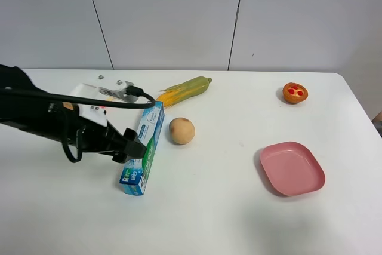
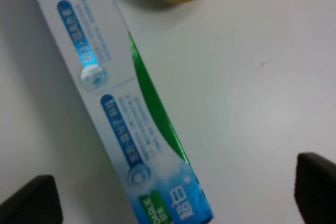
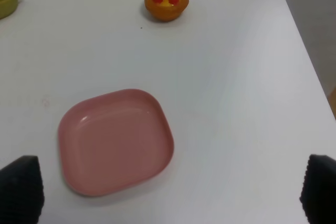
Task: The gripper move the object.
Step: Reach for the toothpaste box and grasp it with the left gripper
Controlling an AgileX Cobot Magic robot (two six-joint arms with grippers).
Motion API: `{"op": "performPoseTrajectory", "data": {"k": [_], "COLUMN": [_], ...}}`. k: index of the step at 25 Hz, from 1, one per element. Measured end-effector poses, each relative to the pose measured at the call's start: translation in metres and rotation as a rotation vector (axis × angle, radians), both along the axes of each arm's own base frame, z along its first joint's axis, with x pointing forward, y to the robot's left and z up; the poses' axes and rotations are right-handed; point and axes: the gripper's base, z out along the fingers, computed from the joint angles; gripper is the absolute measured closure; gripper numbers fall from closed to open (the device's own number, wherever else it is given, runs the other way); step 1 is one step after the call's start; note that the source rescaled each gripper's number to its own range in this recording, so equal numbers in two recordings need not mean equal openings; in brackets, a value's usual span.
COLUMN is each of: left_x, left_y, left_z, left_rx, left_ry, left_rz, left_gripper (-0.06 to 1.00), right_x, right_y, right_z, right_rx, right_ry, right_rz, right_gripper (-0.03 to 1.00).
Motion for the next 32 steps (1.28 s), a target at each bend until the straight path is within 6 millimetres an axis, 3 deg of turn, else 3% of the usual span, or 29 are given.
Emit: {"op": "performPoseTrajectory", "data": {"k": [9,17,32], "left_x": [0.034,0.055,0.063], "left_y": [-0.021,-0.016,-0.011], "left_z": [-0.029,-0.065,-0.099], "left_rx": [0.044,0.093,0.106], "left_ry": [0.073,0.115,0.183], "left_rz": [0.008,0.061,0.137], "left_gripper": [0.07,0.07,0.09], "right_x": [0.000,0.000,0.000], "right_y": [0.000,0.000,0.000], "right_z": [0.000,0.000,0.000], "right_rx": [0.000,0.000,0.000], "right_ry": [0.000,0.000,0.000], "right_rz": [0.000,0.000,0.000], "right_gripper": [-0.03,-0.03,-0.03]}}
